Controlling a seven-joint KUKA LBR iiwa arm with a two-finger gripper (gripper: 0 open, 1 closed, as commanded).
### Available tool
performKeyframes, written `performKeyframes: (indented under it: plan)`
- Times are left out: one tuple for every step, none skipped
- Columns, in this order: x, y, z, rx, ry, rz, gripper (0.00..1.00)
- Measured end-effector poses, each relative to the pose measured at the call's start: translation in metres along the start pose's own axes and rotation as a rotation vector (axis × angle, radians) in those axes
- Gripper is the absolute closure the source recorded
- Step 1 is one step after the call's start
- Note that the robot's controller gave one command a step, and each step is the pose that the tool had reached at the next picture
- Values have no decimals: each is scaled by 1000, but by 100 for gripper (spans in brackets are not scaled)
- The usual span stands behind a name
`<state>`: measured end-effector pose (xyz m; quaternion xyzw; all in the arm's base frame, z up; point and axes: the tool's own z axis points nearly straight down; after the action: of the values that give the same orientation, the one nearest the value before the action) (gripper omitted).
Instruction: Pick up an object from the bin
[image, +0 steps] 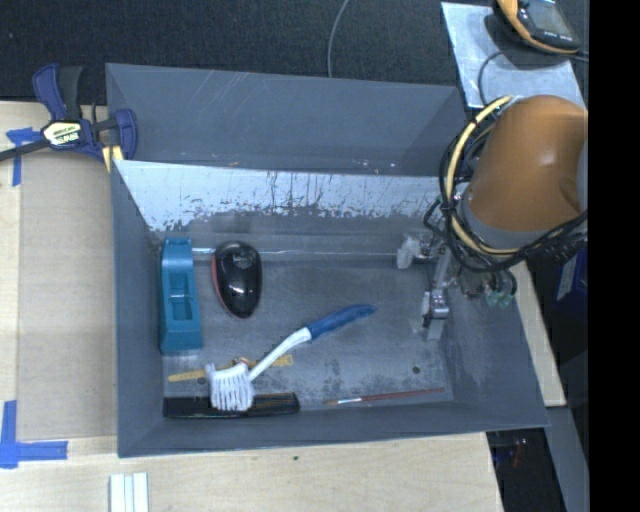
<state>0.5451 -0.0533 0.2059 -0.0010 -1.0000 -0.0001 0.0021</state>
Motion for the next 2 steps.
performKeyframes:
  plan:
    - [-2,0,-4,1,-8,-2,0]
    - [-38,56,51,2,-14,-135,0]
